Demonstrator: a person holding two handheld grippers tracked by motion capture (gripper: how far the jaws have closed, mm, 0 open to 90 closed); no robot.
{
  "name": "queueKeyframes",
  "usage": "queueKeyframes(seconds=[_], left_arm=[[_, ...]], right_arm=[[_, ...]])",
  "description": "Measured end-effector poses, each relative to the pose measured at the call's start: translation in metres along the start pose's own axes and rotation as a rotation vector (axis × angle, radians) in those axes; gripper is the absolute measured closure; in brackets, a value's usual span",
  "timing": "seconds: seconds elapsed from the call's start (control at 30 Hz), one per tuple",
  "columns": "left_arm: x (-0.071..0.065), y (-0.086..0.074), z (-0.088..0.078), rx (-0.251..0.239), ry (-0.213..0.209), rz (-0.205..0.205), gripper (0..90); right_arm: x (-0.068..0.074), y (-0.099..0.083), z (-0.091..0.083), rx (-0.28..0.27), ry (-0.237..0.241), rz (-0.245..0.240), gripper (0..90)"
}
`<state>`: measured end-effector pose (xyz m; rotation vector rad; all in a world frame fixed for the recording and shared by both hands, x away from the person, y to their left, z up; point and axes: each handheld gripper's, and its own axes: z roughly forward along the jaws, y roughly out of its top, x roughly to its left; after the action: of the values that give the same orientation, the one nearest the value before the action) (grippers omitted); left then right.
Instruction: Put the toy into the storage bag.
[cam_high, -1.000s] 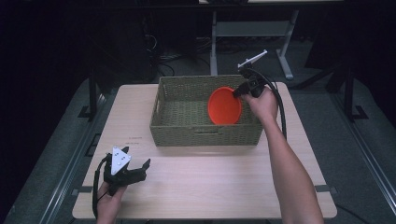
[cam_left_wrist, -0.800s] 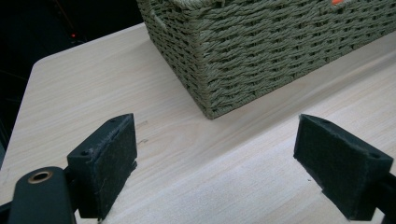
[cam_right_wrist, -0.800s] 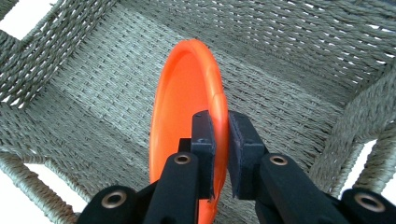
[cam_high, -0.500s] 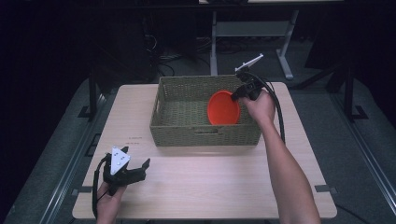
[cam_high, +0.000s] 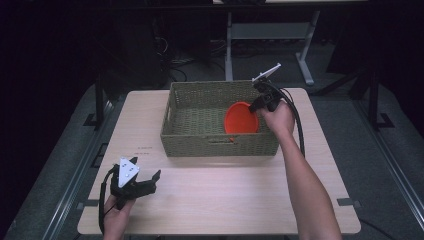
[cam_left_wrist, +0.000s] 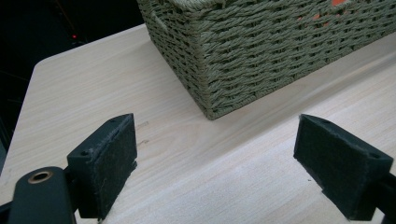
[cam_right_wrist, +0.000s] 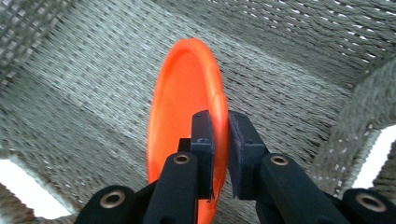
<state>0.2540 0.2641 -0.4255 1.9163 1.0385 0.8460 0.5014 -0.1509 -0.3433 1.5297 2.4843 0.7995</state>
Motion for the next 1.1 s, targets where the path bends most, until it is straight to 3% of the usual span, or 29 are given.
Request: queueKeyframes(seconds=[0.37, 0.53, 0.63, 1.1], left_arm=[[0.0, 0.0, 0.0, 0.002, 0.0, 0.0, 12.8], [-0.002, 0.0, 0.001, -0.007, -0.004, 0.002, 12.8], [-0.002, 0.0, 0.0, -0.007, -0.001, 0.0, 12.8], [-0.001, 0.002, 0.004, 0.003, -0.007, -0.005, 12.8]], right_arm=[[-0.001, -0.002, 0.002, 0.042, -0.039, -0.029, 74.4], [-0.006, -0.005, 0.001, 0.048, -0.03, -0.015, 74.0], [-0.009, -0.007, 0.002, 0.044, -0.031, 0.002, 68.5], [-0.017, -0.012, -0.001, 0.041, -0.044, 0.008, 67.0]])
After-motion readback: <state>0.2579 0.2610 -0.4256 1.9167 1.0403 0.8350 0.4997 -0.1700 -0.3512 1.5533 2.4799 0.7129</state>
